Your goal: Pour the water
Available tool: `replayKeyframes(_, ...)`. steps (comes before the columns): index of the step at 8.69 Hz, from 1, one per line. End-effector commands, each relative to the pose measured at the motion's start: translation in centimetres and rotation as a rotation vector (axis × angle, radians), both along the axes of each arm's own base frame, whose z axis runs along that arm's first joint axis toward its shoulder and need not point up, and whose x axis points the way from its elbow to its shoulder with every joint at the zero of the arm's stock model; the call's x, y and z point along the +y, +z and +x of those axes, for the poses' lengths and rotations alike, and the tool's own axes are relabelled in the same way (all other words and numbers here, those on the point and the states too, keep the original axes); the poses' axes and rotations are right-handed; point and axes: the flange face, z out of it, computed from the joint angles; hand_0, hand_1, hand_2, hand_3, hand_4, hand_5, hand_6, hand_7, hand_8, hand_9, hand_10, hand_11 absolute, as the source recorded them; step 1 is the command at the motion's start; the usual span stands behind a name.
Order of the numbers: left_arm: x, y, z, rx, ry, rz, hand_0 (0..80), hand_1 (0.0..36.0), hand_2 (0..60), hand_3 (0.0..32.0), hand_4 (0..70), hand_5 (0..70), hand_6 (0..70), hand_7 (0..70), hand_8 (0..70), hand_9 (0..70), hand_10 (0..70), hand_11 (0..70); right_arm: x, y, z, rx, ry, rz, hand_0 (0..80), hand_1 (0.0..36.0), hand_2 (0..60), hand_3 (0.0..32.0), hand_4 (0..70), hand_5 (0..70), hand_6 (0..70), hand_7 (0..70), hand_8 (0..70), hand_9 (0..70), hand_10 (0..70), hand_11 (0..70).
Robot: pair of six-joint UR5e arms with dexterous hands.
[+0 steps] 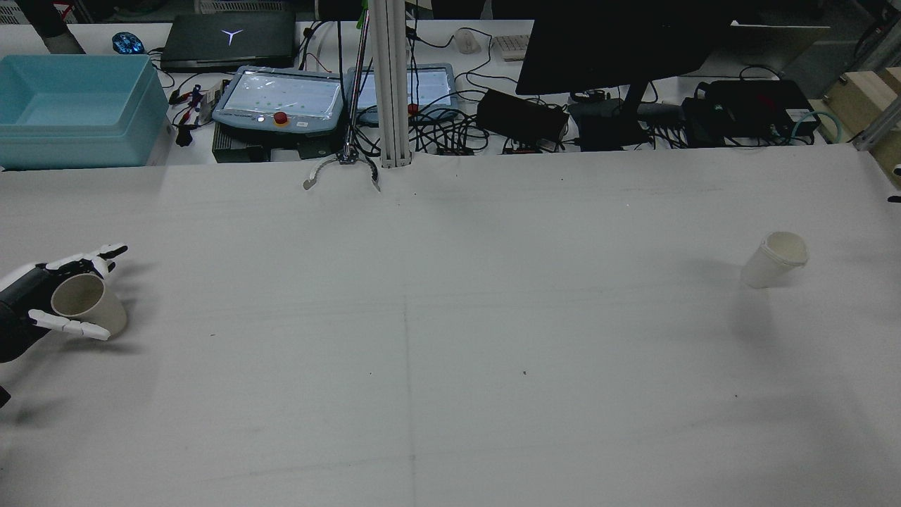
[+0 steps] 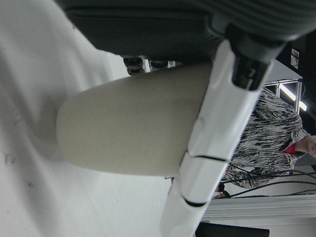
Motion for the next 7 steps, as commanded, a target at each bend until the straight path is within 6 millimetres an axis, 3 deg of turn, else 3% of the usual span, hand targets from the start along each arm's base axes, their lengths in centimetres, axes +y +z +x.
replayKeyframes(1, 0.2, -3.3, -0.2, 0.034, 0.006, -0.046, 80.0, 36.0, 60.0, 0.0, 37.6, 70.0, 13.1, 12.8, 2.8, 1.1, 3.0, 9.0, 0.9, 9.0, -0.4, 0.001, -0.012, 0.012, 54.8, 25.1, 23.2, 0.0, 1.0, 10.3, 20.8, 16.3, 18.3, 22.5, 0.0, 0.0)
replayKeyframes(2, 0.3, -5.6, -0.2, 0.035, 0.008, -0.045, 80.0, 36.0, 60.0, 0.0, 37.4, 70.0, 13.0, 12.7, 2.8, 1.1, 2.9, 8.9, 0.9, 12.1, -0.4, 0.007, -0.011, 0.025, 56.4, 27.1, 24.7, 0.0, 0.0, 10.6, 20.2, 15.4, 16.2, 19.9, 0.0, 0.0)
replayKeyframes(3, 0.8, -8.0, 0.1, 0.036, 0.017, -0.044, 80.0, 36.0, 60.0, 0.0, 37.3, 70.0, 12.7, 12.5, 2.6, 1.1, 2.8, 8.7, -0.4, 13.9, -0.7, 0.009, -0.012, 0.04, 60.6, 31.3, 23.8, 0.0, 0.0, 10.4, 15.4, 3.7, 3.4, 2.6, 0.0, 0.0)
replayKeyframes(4, 1.1, -9.0, 0.5, 0.038, 0.029, -0.043, 80.0, 36.0, 60.0, 0.0, 37.2, 70.0, 12.9, 12.8, 2.7, 1.1, 2.8, 8.8, -1.3, 15.0, -0.9, 0.012, -0.013, 0.031, 60.8, 31.7, 23.2, 0.0, 0.0, 10.1, 14.2, 0.1, 1.8, 0.0, 0.0, 0.0)
replayKeyframes(5, 1.4, -9.5, 0.9, 0.048, 0.027, -0.04, 80.0, 36.0, 60.0, 0.0, 37.1, 70.0, 13.0, 12.7, 2.8, 1.1, 2.9, 8.9, -2.5, 15.5, -1.4, 0.016, -0.021, 0.022, 60.3, 31.0, 21.8, 0.0, 0.0, 9.9, 13.9, 0.0, 1.7, 0.0, 0.0, 0.0)
replayKeyframes(7, 2.6, -9.7, 2.1, 0.107, 0.006, -0.118, 80.0, 36.0, 60.0, 0.0, 37.1, 70.0, 12.7, 12.5, 2.6, 1.1, 2.7, 8.6, -3.2, 15.6, -2.4, 0.034, -0.04, 0.024, 56.0, 24.9, 10.4, 0.0, 0.0, 8.0, 11.7, 0.0, 1.3, 0.0, 0.0, 0.0)
